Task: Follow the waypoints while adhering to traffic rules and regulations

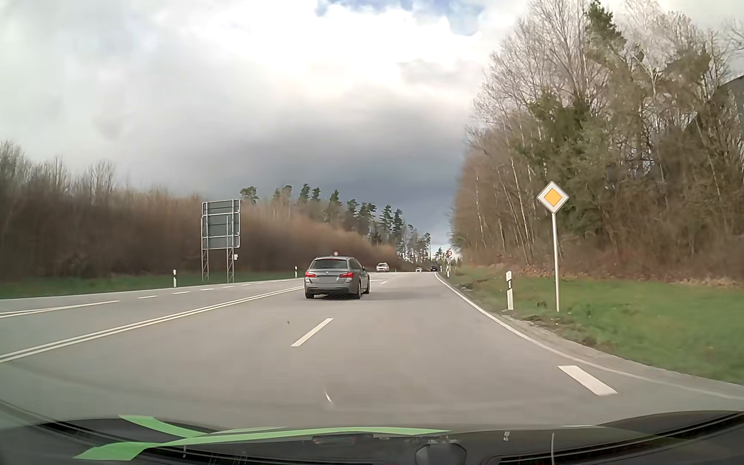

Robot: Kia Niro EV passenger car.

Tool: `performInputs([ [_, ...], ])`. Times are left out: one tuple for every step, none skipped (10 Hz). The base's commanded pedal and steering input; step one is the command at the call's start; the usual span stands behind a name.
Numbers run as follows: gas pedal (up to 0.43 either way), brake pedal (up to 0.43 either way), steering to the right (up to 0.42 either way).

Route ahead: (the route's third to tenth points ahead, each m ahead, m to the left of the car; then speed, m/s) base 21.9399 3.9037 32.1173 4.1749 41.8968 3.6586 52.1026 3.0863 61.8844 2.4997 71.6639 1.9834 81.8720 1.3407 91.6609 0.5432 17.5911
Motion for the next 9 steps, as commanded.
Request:
performInputs([
  [0.189, 0.000, 0.007],
  [0.189, 0.000, 0.006],
  [0.189, 0.000, 0.006],
  [0.189, 0.000, 0.006],
  [0.189, 0.000, 0.005],
  [0.189, 0.000, 0.005],
  [0.189, 0.000, 0.005],
  [0.189, 0.000, 0.005],
  [0.189, 0.000, 0.004],
])
